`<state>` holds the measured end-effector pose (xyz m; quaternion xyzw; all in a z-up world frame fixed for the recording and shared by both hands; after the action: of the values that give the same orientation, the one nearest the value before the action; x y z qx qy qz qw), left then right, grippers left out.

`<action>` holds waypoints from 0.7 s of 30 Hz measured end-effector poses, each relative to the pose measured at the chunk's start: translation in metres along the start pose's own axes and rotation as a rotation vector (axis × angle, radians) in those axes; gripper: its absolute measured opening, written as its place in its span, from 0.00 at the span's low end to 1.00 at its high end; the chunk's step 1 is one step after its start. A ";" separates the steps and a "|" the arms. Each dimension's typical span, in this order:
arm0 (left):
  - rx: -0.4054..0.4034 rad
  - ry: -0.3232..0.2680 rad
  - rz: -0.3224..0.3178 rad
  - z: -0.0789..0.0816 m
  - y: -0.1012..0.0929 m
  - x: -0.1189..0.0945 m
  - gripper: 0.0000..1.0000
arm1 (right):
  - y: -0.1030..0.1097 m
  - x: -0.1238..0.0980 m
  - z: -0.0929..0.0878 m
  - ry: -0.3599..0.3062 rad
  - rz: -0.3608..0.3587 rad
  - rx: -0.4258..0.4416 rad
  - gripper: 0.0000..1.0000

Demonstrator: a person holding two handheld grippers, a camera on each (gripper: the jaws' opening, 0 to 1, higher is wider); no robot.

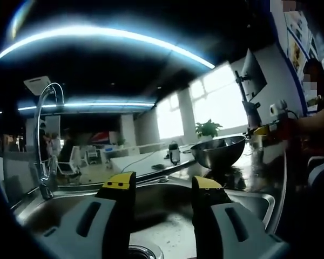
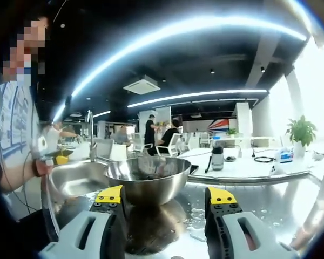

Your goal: Pick up bowl with dirty water move over sink pour dirty water into sink return bowl to place

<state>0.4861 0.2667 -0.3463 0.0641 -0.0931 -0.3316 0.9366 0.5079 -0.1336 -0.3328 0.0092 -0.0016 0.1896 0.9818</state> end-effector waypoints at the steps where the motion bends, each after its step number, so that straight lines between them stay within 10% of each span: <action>1: 0.000 0.003 -0.001 0.000 0.000 0.000 0.41 | 0.001 0.000 0.003 -0.002 0.003 -0.001 0.47; 21: -0.021 0.012 0.027 -0.003 0.006 0.000 0.40 | -0.014 0.032 0.044 0.106 0.012 -0.015 0.46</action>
<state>0.4908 0.2715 -0.3481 0.0550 -0.0847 -0.3196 0.9421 0.5430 -0.1351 -0.2892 -0.0082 0.0489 0.1957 0.9794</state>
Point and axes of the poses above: the point that each gripper's makers call its tool centre point, and the gripper's own axes: x roughly forward along the fingers, y roughly to its left, z roughly out of its top, the point moved 1 cm from there along -x, roughly backward along the fingers, and after that the axes turned 8 degrees about -z, right-handed, at the moved point
